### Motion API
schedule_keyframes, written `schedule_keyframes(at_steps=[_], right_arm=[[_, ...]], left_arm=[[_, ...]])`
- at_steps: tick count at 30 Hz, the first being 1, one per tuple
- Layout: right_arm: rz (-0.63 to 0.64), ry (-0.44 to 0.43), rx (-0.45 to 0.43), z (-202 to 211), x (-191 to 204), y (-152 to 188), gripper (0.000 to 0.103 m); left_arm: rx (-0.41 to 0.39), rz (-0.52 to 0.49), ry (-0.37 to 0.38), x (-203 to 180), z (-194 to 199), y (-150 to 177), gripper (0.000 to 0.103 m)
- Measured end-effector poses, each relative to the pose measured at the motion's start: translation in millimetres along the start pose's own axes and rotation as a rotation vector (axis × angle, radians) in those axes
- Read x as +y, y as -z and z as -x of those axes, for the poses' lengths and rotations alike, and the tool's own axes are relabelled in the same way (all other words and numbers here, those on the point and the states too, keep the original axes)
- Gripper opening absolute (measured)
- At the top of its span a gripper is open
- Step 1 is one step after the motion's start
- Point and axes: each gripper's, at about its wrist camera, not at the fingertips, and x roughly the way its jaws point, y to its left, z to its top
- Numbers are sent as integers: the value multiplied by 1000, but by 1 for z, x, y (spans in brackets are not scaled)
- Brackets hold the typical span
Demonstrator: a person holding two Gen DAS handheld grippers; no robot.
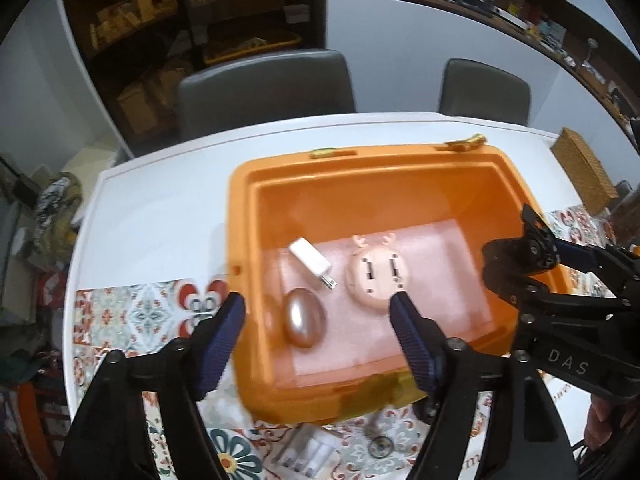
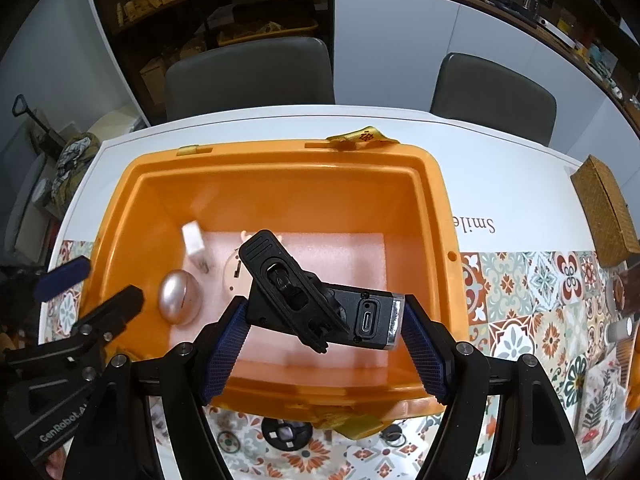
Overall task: Organize rigid objects
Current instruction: 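Lower both held objects into the crate and open both tools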
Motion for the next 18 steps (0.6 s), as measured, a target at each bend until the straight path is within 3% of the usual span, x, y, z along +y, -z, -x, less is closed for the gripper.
schedule_keyframes(at_steps=[3, 6, 9, 18], right_arm=[[5, 1, 2, -1, 2, 0, 75], [16, -2, 21, -4, 5, 1, 76], [17, 11, 11, -3, 7, 3, 83], [15, 20, -43, 18, 6, 15, 83]], left_arm=[[-6, 10, -31, 5, 2, 2, 85], [-3, 22, -47, 9, 4, 5, 85], [0, 33, -58, 11, 5, 8, 87], [-9, 71, -52, 19, 17, 19, 90]])
